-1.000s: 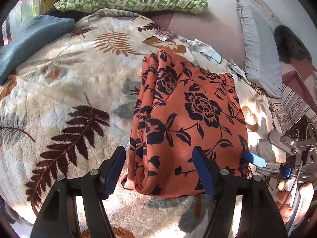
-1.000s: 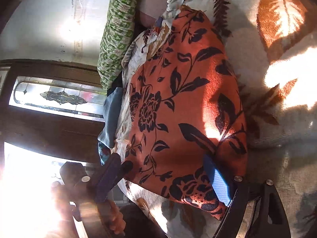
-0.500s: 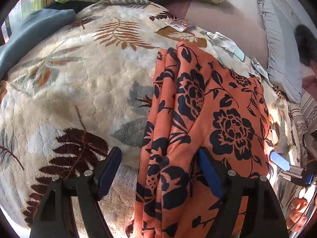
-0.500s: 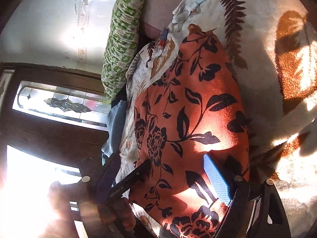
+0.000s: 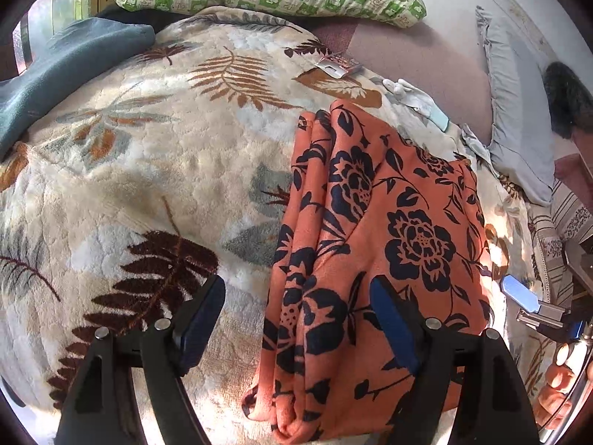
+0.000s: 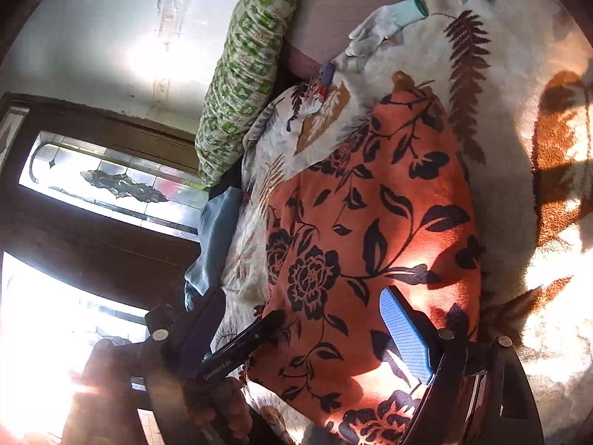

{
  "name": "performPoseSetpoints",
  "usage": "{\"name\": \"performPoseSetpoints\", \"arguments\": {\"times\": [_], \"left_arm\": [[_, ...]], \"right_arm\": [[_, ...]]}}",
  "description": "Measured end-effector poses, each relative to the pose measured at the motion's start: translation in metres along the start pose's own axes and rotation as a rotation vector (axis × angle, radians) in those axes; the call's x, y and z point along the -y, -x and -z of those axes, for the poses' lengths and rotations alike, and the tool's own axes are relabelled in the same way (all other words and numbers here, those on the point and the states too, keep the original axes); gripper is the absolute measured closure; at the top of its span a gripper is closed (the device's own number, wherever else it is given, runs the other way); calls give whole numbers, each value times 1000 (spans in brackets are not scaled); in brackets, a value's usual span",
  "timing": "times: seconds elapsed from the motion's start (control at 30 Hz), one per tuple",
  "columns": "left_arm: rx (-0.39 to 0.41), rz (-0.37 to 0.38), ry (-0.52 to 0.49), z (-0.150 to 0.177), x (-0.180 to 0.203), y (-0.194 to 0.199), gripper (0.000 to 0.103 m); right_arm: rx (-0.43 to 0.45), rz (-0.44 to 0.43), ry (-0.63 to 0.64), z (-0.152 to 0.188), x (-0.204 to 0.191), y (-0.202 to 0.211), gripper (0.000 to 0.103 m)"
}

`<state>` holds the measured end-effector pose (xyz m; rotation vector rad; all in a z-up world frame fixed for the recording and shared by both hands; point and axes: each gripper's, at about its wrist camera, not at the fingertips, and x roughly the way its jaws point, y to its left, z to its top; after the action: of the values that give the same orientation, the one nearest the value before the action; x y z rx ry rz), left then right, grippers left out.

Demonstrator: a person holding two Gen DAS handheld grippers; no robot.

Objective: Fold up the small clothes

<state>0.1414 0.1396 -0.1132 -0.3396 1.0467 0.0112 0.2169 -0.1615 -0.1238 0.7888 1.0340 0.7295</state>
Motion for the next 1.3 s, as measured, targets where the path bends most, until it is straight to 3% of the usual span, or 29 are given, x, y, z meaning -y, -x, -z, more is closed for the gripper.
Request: {"name": "performPoseSetpoints", "arguments": {"times": [0.1, 0.17, 0.4, 0.73, 0.9, 1.07, 1.3], "left_arm": [[-51, -49, -5, 9, 0, -7, 22], [-37, -38, 4, 13, 0, 1, 22], [31, -51, -22, 14, 8, 35, 22], [68, -40, -60, 21, 20, 54, 22], [116, -19, -4, 19, 4, 60, 22], [88, 15, 33, -6, -8, 35, 22], [38, 88, -51, -43, 9, -15, 21]], "right_arm": [[-38, 40, 17, 14, 4, -9, 15], [-86, 75, -28, 20, 19, -23, 15], [-27, 62, 52, 33, -20, 15, 15], [-4, 61, -39, 84, 9, 50, 15], [25, 99, -18, 96, 18, 72, 15], [53, 140, -39, 77, 37, 79, 15], [51, 136, -50, 0, 58, 33, 15]]}}
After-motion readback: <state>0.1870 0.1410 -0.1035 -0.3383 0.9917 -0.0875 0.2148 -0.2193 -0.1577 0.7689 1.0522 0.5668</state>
